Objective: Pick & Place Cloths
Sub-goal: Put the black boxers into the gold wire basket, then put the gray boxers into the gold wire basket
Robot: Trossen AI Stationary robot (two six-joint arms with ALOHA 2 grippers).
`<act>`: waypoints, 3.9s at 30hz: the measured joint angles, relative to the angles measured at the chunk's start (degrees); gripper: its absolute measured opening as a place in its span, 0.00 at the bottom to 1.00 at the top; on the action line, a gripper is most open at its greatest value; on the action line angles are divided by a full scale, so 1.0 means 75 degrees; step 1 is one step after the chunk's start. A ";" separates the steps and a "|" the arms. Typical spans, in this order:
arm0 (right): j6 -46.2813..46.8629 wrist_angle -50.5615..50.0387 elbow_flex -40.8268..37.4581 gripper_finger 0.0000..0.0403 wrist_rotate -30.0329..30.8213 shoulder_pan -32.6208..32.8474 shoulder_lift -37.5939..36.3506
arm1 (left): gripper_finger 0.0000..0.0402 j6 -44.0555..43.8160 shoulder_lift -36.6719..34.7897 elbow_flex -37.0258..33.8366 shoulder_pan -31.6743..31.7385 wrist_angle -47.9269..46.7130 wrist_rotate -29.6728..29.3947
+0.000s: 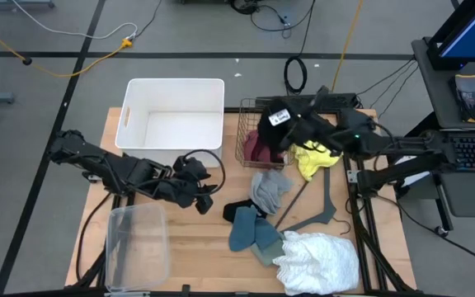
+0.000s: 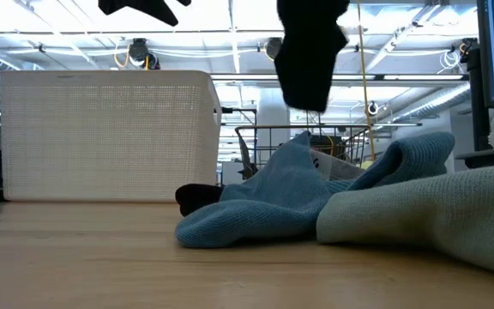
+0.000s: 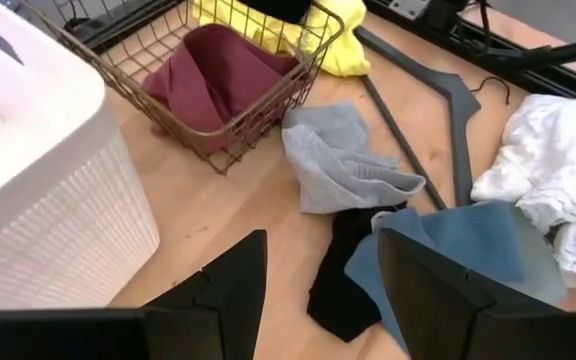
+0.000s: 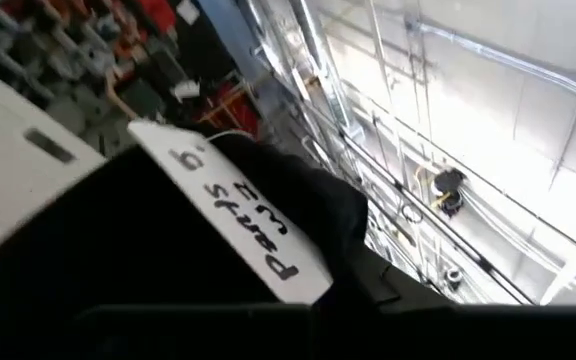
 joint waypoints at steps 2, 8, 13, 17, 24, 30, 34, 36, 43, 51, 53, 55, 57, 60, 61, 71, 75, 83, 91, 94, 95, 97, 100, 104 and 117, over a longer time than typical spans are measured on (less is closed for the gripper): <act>-0.0045 -0.0029 0.0000 0.00 -0.0179 -0.0208 0.0157 | 0.49 -0.0017 0.0002 -0.0004 0.0001 0.0005 -0.0090; -0.0400 -0.0053 0.0000 0.00 -0.0374 -0.0820 0.0667 | 0.49 -0.0011 0.0003 -0.0004 -0.0001 0.0016 -0.0093; -0.0562 -0.0093 0.0000 0.00 -0.0374 -0.1297 0.1071 | 0.49 -0.0006 0.0006 -0.0004 -0.0002 0.0037 -0.0093; -0.0601 -0.0116 0.0000 0.00 -0.0374 -0.1598 0.1365 | 0.49 0.0055 0.0006 -0.0004 0.0000 0.0035 -0.0093; -0.1215 -0.0084 0.0000 0.00 -0.0373 -0.1992 0.1682 | 0.49 0.0066 0.0006 -0.0004 0.0000 0.0037 -0.0096; -0.0460 -0.0683 0.0000 0.00 -0.0387 -0.2353 0.1750 | 0.49 0.0066 0.0006 -0.0004 0.0001 0.0042 -0.0096; 0.0220 -0.1378 -0.0009 0.00 -0.0389 -0.2511 0.1883 | 0.49 0.0173 0.0006 -0.0004 -0.0002 0.0056 -0.0133; 0.0416 -0.1478 -0.0122 0.00 -0.0404 -0.2554 0.1889 | 0.49 0.0247 0.0009 -0.0004 0.0001 0.0084 -0.0153; 0.1304 -0.1485 -0.0864 0.00 -0.0786 -0.2554 0.2072 | 0.49 0.0324 0.0009 -0.0004 0.0001 0.0122 -0.0169; 0.2002 -0.1508 -0.1398 0.00 -0.0800 -0.2554 0.2731 | 0.49 0.0470 0.0009 -0.0004 0.0001 0.0195 -0.0197; 0.2201 -0.1498 -0.1444 0.00 -0.0847 -0.2554 0.2878 | 0.49 0.0533 0.0009 -0.0004 0.0000 0.0230 -0.0223; 0.2395 -0.1682 -0.1466 0.00 -0.1134 -0.2555 0.3023 | 0.49 0.0532 0.0009 -0.0004 0.0001 0.0227 -0.0265; 0.2620 -0.1840 -0.1472 0.00 -0.1480 -0.2583 0.3102 | 0.49 0.0532 0.0009 -0.0004 0.0001 0.0226 -0.0280; 0.3028 -0.1987 -0.1460 0.00 -0.1605 -0.2634 0.3262 | 0.49 0.0530 0.0009 -0.0004 0.0001 0.0235 -0.0283; 0.3160 -0.2218 -0.1466 0.00 -0.1616 -0.2670 0.3293 | 0.49 0.0529 0.0009 -0.0004 0.0001 0.0235 -0.0280; 0.4000 -0.2976 -0.1466 0.00 -0.2342 -0.2940 0.3582 | 0.49 0.0529 0.0009 -0.0004 0.0001 0.0238 -0.0283; 0.4284 -0.2980 -0.1466 0.02 -0.2398 -0.3029 0.3571 | 0.49 0.0602 0.0009 -0.0004 -0.0001 0.0241 -0.0283; 0.4460 -0.3084 -0.1466 0.11 -0.2398 -0.3096 0.3577 | 0.49 0.0620 0.0009 -0.0004 0.0001 0.0244 -0.0283; 0.4451 -0.3082 -0.1466 0.28 -0.2372 -0.3096 0.3577 | 0.49 0.0626 0.0009 -0.0004 -0.0002 0.0246 -0.0283; 0.4442 -0.3082 -0.1466 0.35 -0.2362 -0.3096 0.3577 | 0.49 0.0667 0.0009 -0.0004 0.0001 0.0246 -0.0283; 0.4431 -0.3082 -0.1466 0.37 -0.2359 -0.3096 0.3577 | 0.49 0.0674 0.0009 -0.0004 0.0000 0.0246 -0.0283; 0.4383 -0.3084 -0.1466 0.41 -0.2353 -0.3096 0.3556 | 0.49 0.0673 0.0009 -0.0004 0.0001 0.0246 -0.0283; 0.4318 -0.3080 -0.1466 0.46 -0.2325 -0.3096 0.3393 | 0.49 0.0675 0.0009 -0.0004 0.0001 0.0246 -0.0283; 0.4166 -0.3094 -0.1463 0.49 -0.2328 -0.3090 0.3025 | 0.49 0.0672 0.0009 -0.0004 0.0001 0.0246 -0.0283; 0.4163 -0.3978 -0.1460 0.51 -0.2403 -0.2718 0.1320 | 0.49 0.0666 0.0009 -0.0004 0.0000 0.0413 -0.0283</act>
